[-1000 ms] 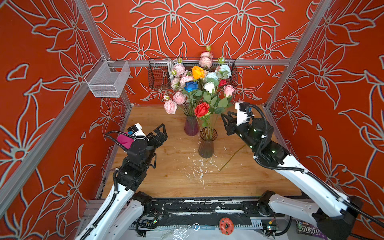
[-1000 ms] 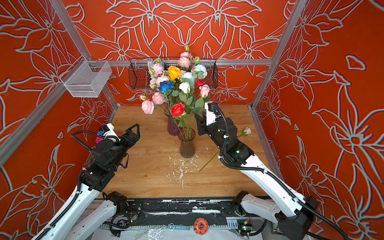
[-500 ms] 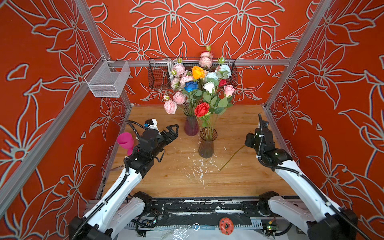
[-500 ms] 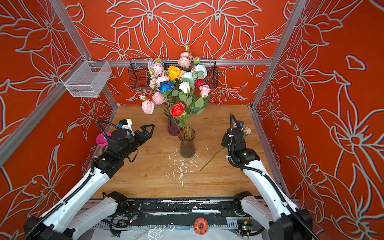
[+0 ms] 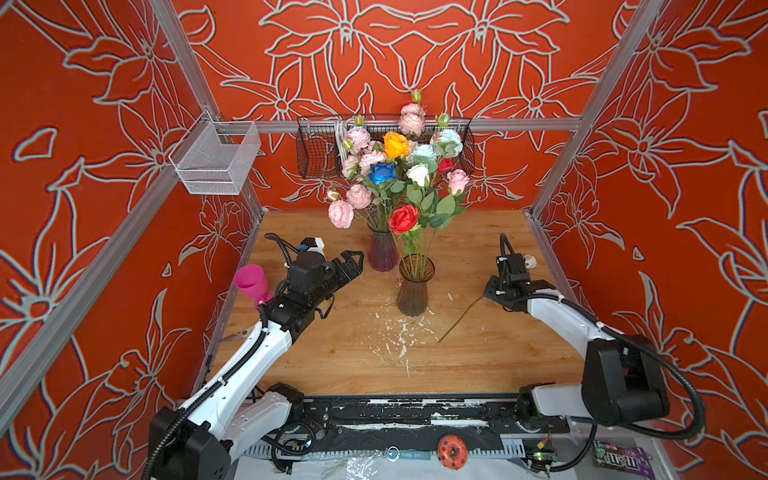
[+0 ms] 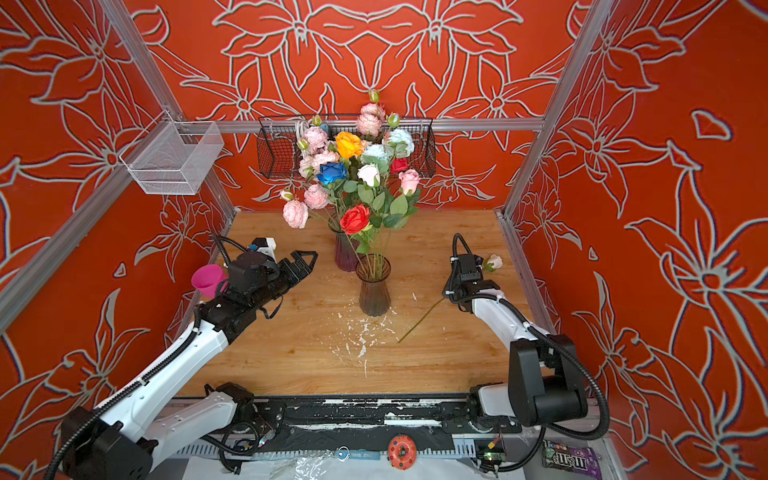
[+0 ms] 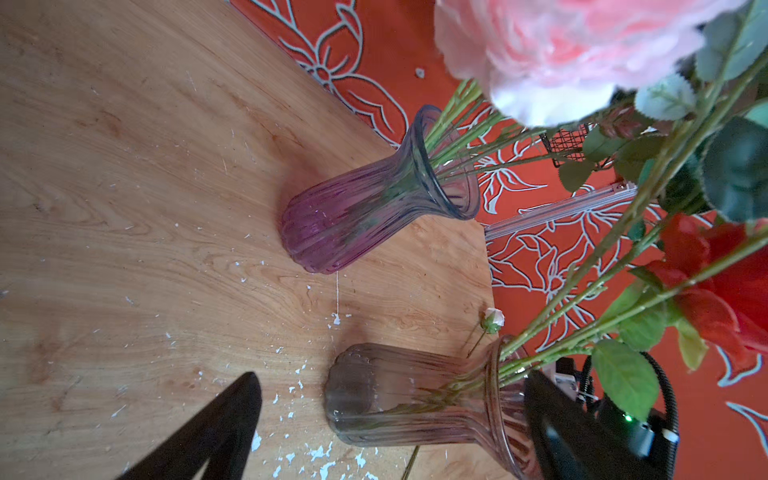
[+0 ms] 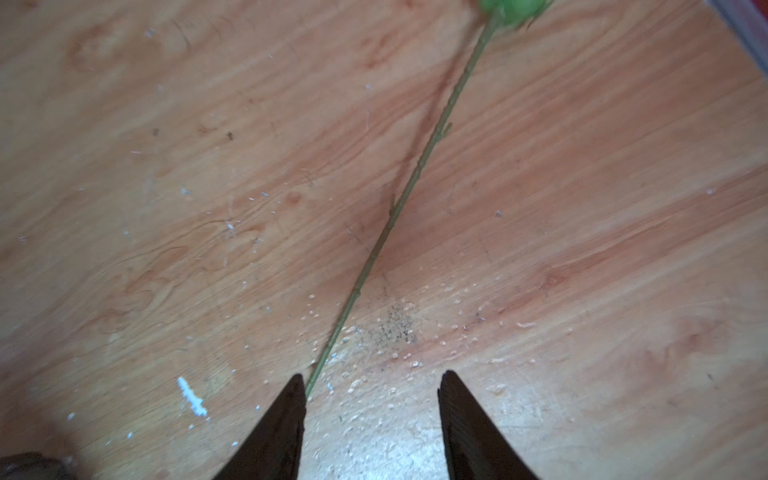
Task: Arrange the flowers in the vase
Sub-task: 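Move the right gripper down to the bare green stem on the table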
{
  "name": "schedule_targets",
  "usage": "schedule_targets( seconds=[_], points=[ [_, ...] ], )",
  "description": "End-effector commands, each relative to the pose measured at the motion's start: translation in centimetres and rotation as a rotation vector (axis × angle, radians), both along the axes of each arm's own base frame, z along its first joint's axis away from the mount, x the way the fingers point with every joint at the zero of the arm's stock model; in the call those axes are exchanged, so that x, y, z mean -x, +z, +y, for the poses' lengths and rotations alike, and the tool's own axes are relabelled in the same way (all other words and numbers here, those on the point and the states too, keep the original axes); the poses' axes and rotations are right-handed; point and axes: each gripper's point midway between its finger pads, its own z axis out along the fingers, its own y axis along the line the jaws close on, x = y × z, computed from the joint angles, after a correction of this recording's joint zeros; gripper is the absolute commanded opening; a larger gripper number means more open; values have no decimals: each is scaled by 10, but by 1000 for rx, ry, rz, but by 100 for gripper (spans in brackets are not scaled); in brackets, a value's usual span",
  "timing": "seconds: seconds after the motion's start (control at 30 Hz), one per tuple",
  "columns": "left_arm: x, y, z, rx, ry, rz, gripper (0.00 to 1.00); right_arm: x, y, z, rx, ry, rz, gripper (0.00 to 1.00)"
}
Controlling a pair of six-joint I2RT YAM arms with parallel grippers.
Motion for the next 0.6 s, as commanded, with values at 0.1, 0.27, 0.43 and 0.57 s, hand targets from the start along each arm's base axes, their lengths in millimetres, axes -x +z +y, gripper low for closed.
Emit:
schedule_targets(
  seconds=[0.1, 0.27, 0.43, 0.57],
  points=[
    [2, 29, 20, -20, 64, -82, 98, -20, -9, -18, -27, -74, 41, 54],
    [2, 29, 25, -26, 80, -78, 98, -24, -27, -29, -89, -120, 86, 54],
    [3, 28, 20, 5, 60, -76, 98, -26, -43, -37, -134, -154, 135, 53],
    [1, 24, 15, 21, 39, -58, 98, -24, -52, -49, -62, -173, 184, 50]
  ],
)
